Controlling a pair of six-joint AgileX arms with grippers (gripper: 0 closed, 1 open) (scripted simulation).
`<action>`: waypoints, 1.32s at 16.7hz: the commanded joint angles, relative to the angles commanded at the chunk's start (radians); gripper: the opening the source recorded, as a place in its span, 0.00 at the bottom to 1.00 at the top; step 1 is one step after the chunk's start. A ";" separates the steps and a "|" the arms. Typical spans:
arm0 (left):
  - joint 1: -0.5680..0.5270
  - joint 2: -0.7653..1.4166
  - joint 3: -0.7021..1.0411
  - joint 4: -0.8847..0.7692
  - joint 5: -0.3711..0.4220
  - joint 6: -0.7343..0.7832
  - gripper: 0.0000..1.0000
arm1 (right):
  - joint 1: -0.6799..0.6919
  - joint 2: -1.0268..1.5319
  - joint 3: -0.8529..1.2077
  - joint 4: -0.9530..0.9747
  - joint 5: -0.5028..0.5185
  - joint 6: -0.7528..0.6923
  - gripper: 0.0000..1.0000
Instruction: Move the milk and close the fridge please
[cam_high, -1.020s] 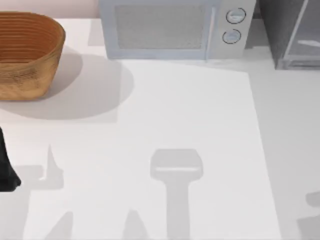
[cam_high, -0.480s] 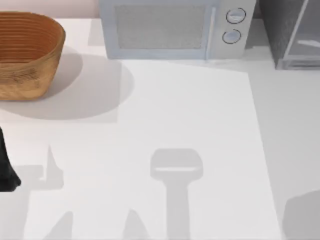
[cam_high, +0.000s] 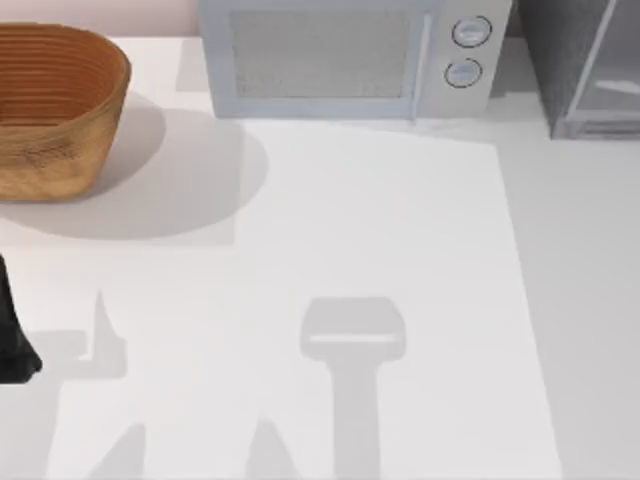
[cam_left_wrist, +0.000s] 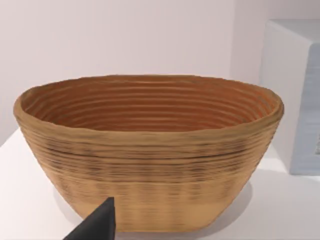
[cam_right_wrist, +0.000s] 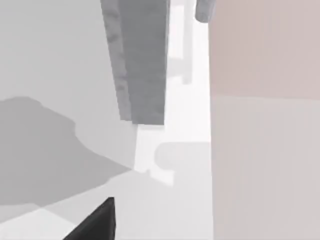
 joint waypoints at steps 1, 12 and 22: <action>0.000 0.000 0.000 0.000 0.000 0.000 1.00 | -0.031 0.032 0.003 0.001 -0.012 -0.029 1.00; 0.000 0.000 0.000 0.000 0.000 0.000 1.00 | -0.005 0.052 0.009 0.066 0.000 -0.001 1.00; 0.000 0.000 0.000 0.000 0.000 0.000 1.00 | 0.416 0.035 0.023 0.670 0.106 0.685 1.00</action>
